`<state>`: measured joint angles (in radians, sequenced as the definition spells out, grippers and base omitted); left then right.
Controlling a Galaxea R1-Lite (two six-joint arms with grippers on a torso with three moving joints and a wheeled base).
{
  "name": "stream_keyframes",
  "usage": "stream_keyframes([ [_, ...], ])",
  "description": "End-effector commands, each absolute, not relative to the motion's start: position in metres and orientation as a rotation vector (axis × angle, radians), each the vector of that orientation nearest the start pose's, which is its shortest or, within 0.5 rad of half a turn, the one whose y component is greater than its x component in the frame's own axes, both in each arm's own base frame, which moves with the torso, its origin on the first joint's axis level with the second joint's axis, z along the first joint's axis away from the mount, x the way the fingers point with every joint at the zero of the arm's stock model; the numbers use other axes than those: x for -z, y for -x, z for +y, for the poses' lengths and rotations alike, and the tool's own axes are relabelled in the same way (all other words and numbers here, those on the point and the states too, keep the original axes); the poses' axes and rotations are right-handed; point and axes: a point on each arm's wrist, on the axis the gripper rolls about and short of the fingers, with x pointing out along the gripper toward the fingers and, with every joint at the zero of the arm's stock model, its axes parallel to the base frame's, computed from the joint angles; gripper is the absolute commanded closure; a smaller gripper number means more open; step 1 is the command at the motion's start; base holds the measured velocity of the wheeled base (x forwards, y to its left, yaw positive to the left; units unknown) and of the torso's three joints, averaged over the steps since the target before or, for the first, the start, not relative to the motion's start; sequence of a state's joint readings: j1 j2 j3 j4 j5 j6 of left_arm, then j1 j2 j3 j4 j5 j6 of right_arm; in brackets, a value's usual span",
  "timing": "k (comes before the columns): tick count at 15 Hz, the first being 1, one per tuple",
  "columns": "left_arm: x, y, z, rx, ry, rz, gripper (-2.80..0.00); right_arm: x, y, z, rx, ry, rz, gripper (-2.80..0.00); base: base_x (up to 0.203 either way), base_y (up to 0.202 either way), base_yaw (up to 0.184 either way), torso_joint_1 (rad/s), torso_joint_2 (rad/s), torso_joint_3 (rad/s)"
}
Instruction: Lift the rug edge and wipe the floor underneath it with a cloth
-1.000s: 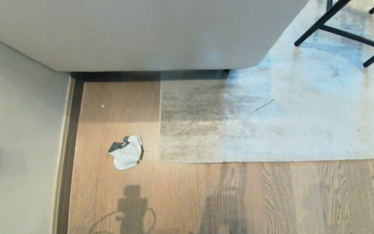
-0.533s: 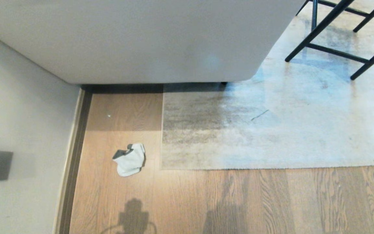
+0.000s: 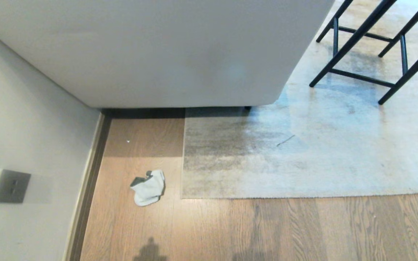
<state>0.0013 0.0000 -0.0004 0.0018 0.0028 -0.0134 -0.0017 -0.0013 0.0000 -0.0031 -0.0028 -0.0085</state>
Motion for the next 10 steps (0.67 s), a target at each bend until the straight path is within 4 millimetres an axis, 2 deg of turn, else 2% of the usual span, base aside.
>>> stream_keyframes([
  [1, -0.0753, 0.0228, 0.0000, -0.005, 0.014, 0.002, 0.00, -0.0759, 0.0228, 0.0000, 0.005, 0.009, -0.005, 0.00, 0.000, 0.000, 0.000, 0.006, 0.00, 0.206],
  [10, -0.0753, 0.0228, 0.0000, -0.005, 0.014, 0.002, 0.00, -0.0758, 0.0228, 0.0000, 0.005, 0.009, -0.003, 0.00, 0.000, 0.000, 0.000, -0.001, 0.00, 0.204],
])
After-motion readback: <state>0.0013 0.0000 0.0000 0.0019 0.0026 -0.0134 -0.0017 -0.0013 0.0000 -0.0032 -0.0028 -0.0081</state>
